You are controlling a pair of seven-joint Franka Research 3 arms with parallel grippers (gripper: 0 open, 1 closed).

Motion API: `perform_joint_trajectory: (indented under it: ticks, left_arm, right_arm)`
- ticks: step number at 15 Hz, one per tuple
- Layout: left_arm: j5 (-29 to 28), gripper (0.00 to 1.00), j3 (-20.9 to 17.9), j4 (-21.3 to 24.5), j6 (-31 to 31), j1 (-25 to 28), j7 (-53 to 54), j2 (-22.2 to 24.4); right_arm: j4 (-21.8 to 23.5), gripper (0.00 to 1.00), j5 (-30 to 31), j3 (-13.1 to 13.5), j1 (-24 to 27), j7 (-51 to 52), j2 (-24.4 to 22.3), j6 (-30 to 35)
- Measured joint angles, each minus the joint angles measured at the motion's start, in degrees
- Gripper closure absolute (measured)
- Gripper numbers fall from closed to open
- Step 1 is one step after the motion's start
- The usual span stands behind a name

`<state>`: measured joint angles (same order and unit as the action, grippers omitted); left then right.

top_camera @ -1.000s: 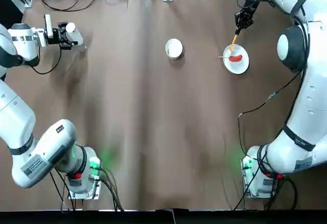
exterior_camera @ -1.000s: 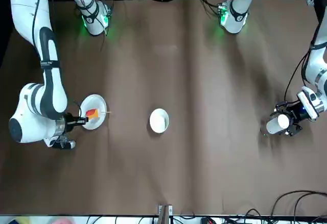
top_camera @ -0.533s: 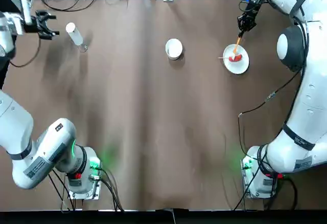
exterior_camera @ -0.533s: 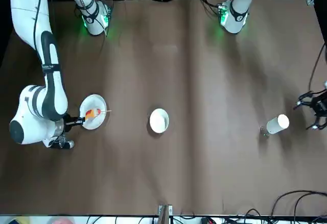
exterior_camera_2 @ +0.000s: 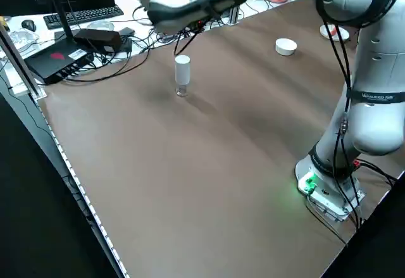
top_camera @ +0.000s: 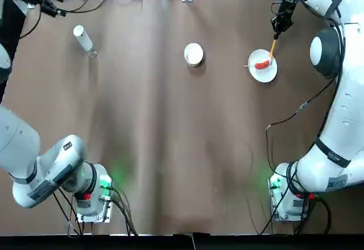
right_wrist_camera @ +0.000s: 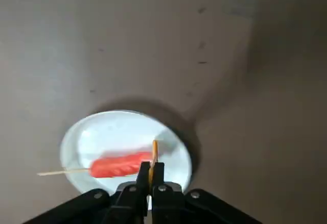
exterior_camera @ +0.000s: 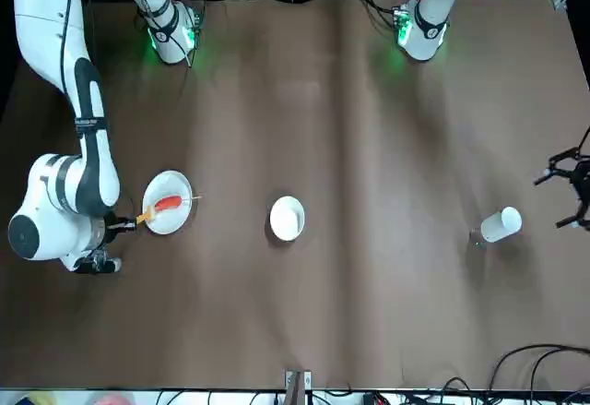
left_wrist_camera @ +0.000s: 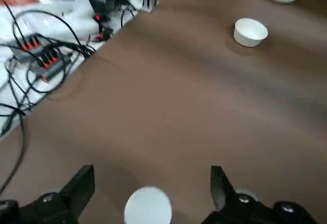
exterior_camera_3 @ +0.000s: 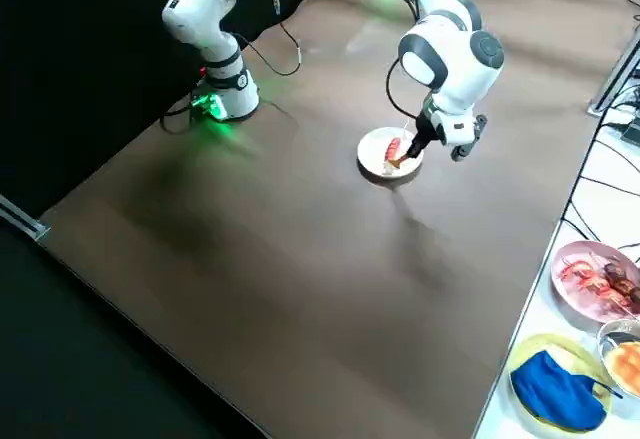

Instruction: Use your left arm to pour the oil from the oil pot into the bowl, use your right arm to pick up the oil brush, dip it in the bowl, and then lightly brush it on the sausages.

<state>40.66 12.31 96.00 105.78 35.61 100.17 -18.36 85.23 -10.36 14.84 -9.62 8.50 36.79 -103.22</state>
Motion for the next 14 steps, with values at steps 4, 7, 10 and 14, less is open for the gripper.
perform_joint_trajectory:
  ticks: [4,7,10,14]
  left_arm:
    - [-9.7,0.0,0.1,0.2,4.4,-9.7,-17.6,0.5]
    - [-20.3,0.0,0.2,0.5,6.2,-18.9,-34.3,0.3]
    - [-36.2,0.0,0.0,1.1,9.3,-29.0,-59.9,-1.0]
    - [-49.4,0.0,0.3,0.8,6.7,-33.5,-82.4,-0.5]
  right_arm:
    - [-0.3,0.96,3.2,-0.6,-0.7,0.0,0.0,-0.2]
    - [-0.4,0.96,3.2,-1.2,-2.3,0.0,0.0,-0.2]
    - [-0.5,0.96,1.5,-1.5,-4.6,-0.3,0.0,-0.2]
    - [-0.5,0.96,0.0,-1.5,-5.9,-1.5,0.0,0.0]
